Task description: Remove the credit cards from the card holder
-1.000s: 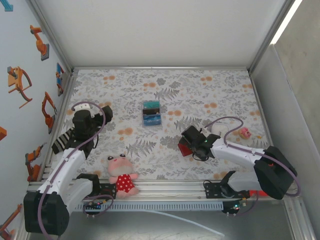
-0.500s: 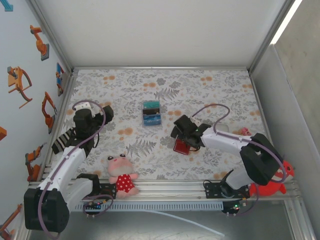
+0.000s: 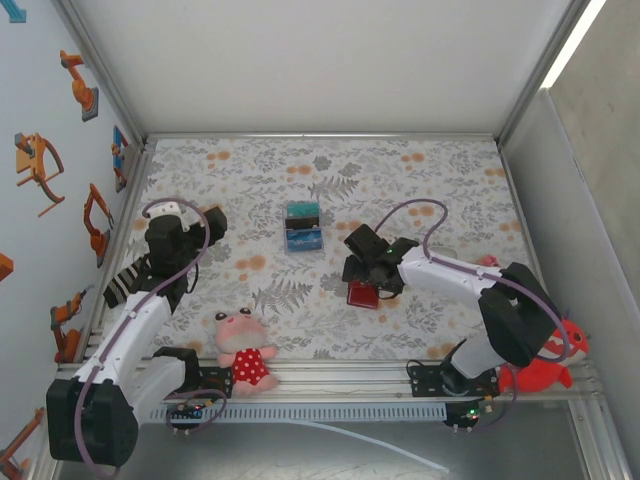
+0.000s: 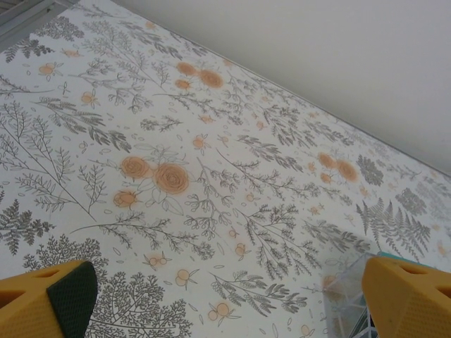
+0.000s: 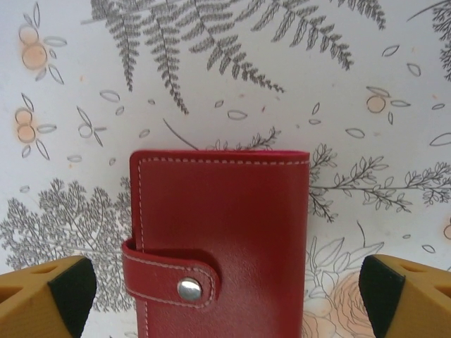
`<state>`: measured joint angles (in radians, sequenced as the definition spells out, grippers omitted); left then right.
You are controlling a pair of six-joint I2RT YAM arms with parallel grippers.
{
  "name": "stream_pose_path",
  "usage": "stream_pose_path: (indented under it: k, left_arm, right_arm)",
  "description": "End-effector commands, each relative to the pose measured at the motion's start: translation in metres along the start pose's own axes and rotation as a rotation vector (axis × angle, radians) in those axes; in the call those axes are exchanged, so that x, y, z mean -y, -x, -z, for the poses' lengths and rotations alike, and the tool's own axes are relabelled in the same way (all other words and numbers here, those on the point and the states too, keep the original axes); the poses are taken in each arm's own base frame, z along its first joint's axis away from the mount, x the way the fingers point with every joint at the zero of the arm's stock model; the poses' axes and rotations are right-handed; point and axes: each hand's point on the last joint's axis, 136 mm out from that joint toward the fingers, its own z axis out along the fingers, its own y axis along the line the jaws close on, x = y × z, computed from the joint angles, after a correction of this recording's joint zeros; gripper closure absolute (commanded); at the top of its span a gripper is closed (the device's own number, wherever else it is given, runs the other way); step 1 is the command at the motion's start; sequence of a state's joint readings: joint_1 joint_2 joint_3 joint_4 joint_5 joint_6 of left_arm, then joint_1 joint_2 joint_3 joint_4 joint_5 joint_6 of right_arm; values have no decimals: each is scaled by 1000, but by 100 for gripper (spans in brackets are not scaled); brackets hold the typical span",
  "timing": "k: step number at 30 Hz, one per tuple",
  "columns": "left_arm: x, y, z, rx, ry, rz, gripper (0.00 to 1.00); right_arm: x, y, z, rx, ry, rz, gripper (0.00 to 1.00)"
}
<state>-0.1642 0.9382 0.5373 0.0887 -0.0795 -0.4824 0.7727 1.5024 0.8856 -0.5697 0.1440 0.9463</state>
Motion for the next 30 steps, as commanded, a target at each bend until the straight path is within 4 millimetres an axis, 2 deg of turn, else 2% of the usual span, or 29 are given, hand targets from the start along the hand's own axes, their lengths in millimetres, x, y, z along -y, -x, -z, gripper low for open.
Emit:
stream_pose_path:
  k: [1, 5, 18, 23, 30]
  left_arm:
    - [14, 15, 6, 26, -47, 16, 3]
    - [15, 18, 7, 25, -46, 20, 3]
    - [17, 15, 3, 7, -50, 29, 3]
    - [19, 15, 1, 3, -54, 29, 3]
    - [23, 19, 2, 1, -64, 29, 3]
  right_arm:
    - [-7, -10, 4, -53, 52, 29, 4]
    - [-12, -21, -4, -87, 46, 58, 4]
    - [-4, -32, -28, -118, -108, 160, 6]
    - [1, -35, -34, -127, -175, 209, 17]
    - [-2, -28, -29, -75, -138, 250, 31]
